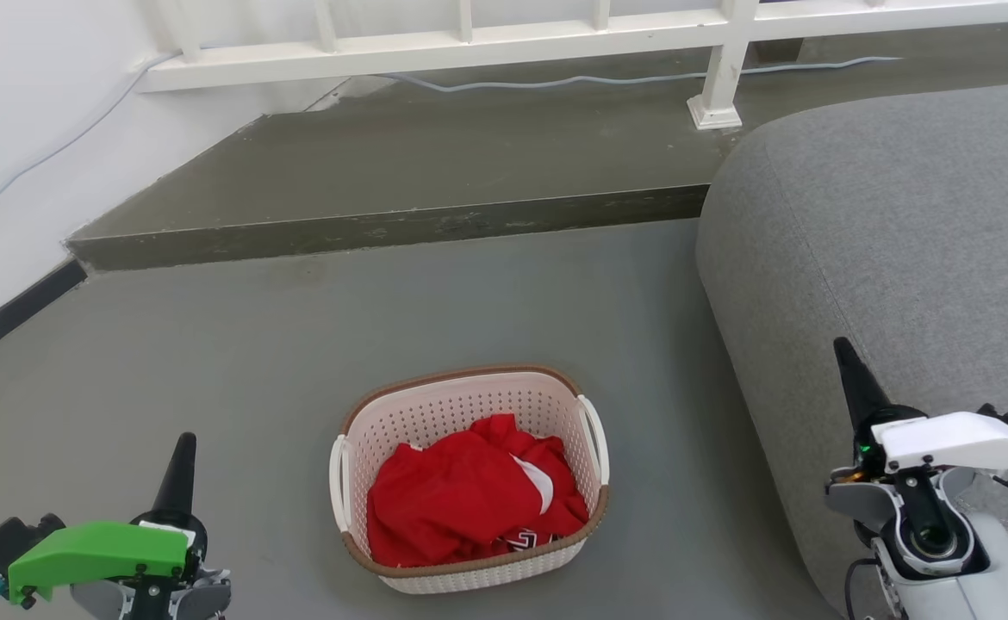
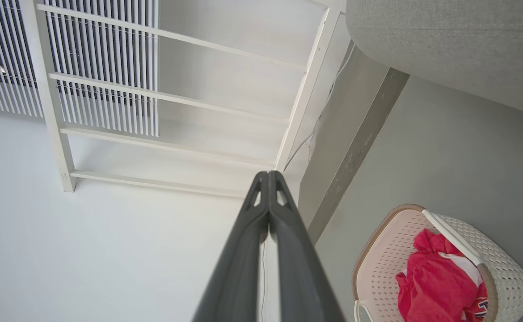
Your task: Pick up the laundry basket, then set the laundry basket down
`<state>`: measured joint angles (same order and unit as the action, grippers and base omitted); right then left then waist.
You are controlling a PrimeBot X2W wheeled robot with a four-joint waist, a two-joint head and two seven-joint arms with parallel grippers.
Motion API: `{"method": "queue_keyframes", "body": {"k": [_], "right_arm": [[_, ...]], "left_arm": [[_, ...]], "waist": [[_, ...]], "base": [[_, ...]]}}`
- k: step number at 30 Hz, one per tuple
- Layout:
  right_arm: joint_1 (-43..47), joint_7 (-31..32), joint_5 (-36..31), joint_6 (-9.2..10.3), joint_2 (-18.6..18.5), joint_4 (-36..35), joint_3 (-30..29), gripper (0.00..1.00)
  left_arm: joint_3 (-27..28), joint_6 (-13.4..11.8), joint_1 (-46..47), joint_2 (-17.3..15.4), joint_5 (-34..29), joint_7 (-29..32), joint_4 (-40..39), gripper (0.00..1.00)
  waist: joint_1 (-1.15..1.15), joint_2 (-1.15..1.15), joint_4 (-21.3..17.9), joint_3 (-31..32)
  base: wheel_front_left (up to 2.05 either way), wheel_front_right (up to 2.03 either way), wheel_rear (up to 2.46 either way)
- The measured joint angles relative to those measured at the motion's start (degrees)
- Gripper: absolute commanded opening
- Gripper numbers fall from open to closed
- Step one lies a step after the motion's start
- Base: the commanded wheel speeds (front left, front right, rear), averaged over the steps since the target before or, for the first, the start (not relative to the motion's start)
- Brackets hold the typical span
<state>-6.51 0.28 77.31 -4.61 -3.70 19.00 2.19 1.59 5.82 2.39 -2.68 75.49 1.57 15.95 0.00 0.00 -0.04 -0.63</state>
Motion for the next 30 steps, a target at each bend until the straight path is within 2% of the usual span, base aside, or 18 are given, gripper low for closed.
{"method": "queue_keyframes", "body": {"k": [25,30], "right_arm": [[1.22,4.88,15.16,-1.96,0.35,-2.53,-8.49,0.0],[1.23,4.88,15.16,-1.96,0.43,-2.56,-8.57,0.0]], "left_arm": [[3.33,1.19,1.04,0.45,16.08,4.95,0.0,0.0],[3.35,1.21,1.19,0.53,16.14,4.95,-0.01,0.0]], "waist": [[0.0,0.0,0.04,0.48],[0.0,0.0,0.03,0.48]], "base": [[0.0,0.0,0.0],[0.0,0.0,0.0]]}}
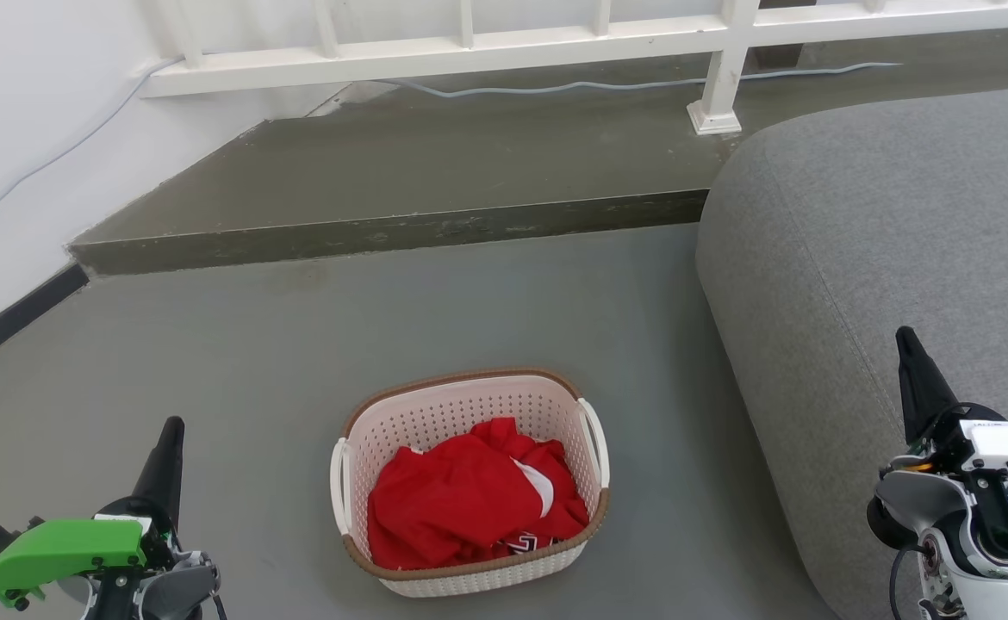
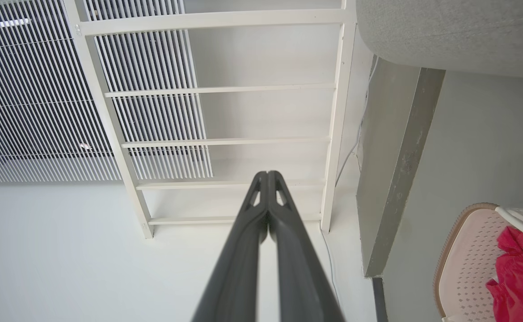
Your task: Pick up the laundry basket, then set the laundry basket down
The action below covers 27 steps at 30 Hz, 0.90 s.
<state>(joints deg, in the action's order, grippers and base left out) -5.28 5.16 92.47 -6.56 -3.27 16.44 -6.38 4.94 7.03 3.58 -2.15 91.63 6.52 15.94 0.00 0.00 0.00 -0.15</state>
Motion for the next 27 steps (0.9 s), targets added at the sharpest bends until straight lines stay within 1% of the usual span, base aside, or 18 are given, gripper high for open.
{"method": "queue_keyframes", "body": {"k": [27], "right_arm": [[0.01,0.01,0.0,0.0,0.03,-0.05,-0.07,0.0]], "left_arm": [[-0.01,0.0,0.0,0.02,0.0,-0.01,-0.02,0.0]], "waist": [[0.0,0.0,0.0,-0.01]], "base": [[0.0,0.0,0.0]]}}
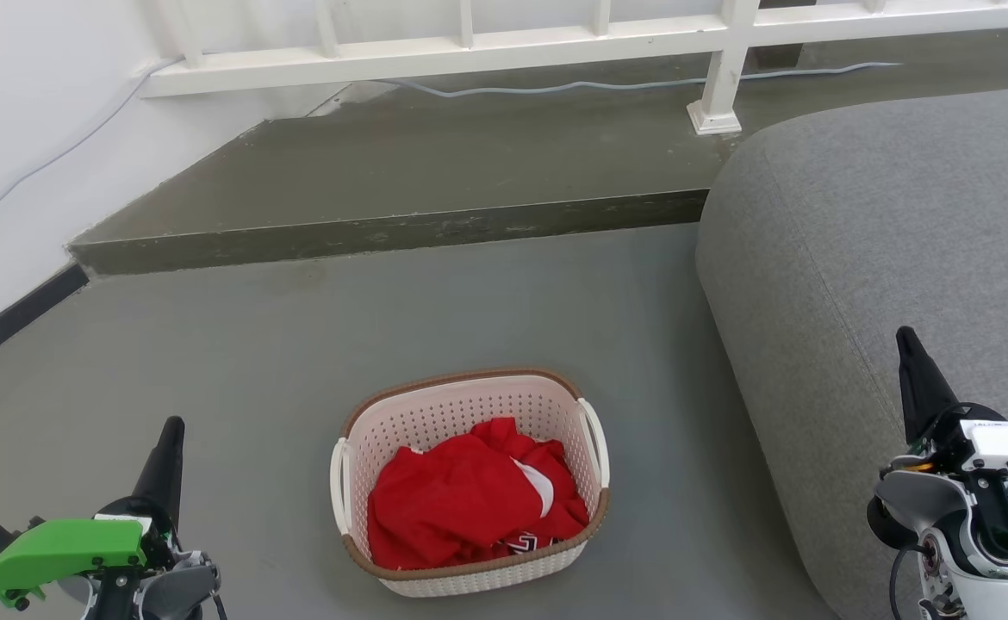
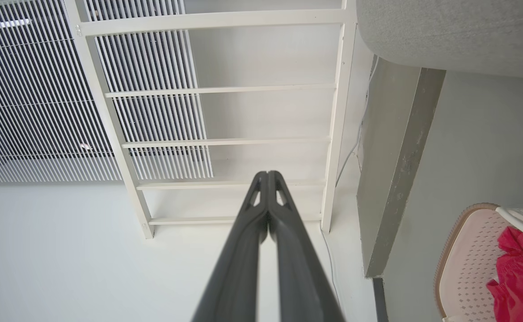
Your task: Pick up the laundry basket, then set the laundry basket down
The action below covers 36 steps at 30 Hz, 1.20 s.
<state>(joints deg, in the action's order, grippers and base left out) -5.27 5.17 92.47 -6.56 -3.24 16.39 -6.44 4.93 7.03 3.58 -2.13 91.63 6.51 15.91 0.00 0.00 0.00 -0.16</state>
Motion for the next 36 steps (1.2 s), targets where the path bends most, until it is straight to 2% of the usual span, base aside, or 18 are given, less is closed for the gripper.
{"method": "queue_keyframes", "body": {"k": [36], "right_arm": [[0.02,0.0,0.0,0.0,0.02,-0.18,-0.05,0.0]], "left_arm": [[0.0,0.0,0.0,0.01,0.0,0.0,-0.03,0.0]], "waist": [[0.0,0.0,0.0,-0.01]], "base": [[0.0,0.0,0.0]]}}
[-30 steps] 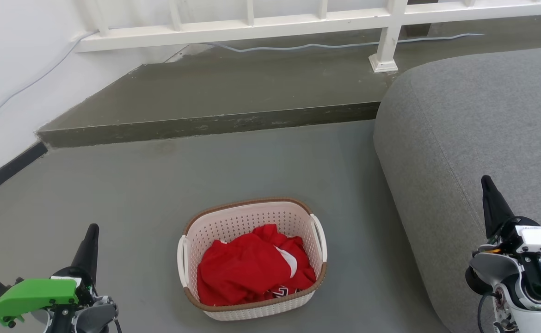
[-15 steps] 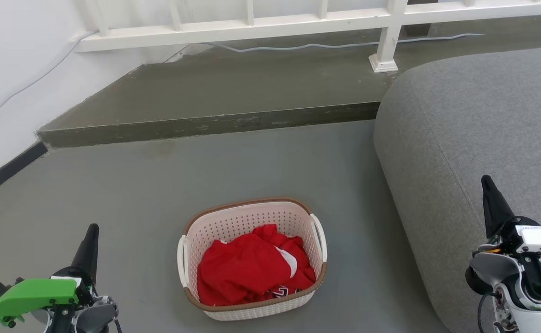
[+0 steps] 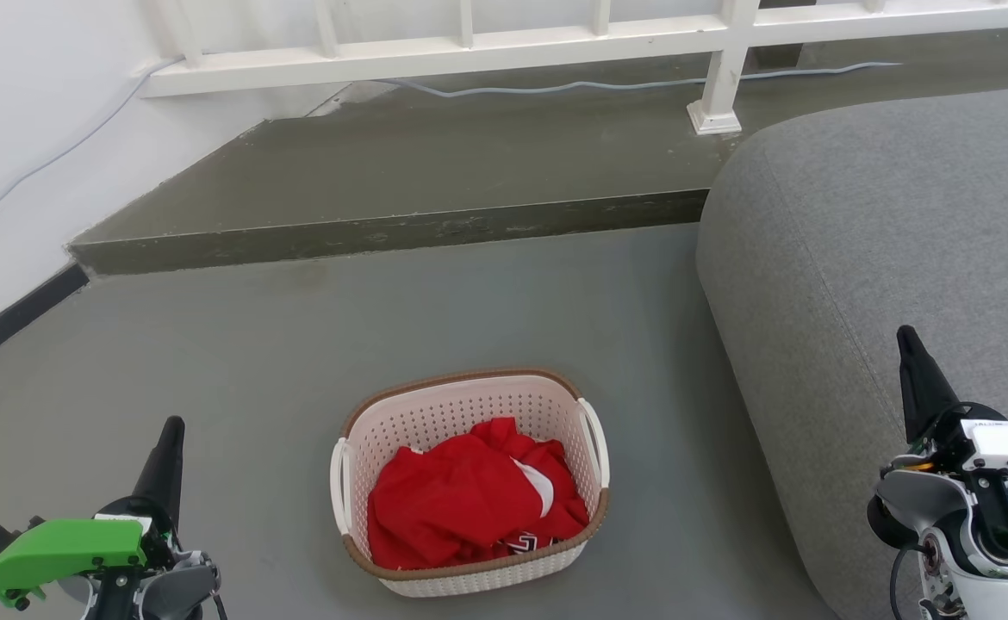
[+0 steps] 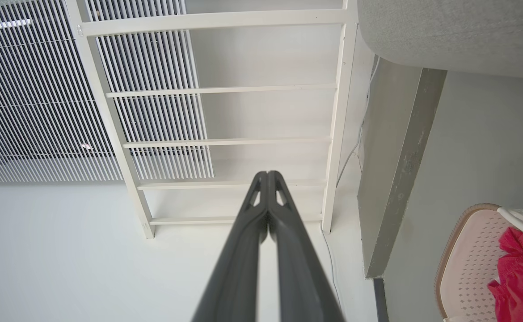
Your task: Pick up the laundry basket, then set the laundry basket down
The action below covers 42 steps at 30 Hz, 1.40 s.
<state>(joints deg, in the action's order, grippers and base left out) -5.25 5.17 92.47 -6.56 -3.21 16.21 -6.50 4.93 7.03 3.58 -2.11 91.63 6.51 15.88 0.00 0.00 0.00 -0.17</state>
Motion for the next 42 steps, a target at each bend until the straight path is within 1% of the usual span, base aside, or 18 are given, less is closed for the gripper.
{"method": "queue_keyframes", "body": {"k": [42], "right_arm": [[0.02,0.01,0.0,0.0,0.05,-0.07,-0.1,0.0]], "left_arm": [[-0.01,0.0,0.0,0.0,0.0,0.0,-0.03,0.0]], "waist": [[0.0,0.0,0.0,0.0]], "base": [[0.0,0.0,0.0]]}}
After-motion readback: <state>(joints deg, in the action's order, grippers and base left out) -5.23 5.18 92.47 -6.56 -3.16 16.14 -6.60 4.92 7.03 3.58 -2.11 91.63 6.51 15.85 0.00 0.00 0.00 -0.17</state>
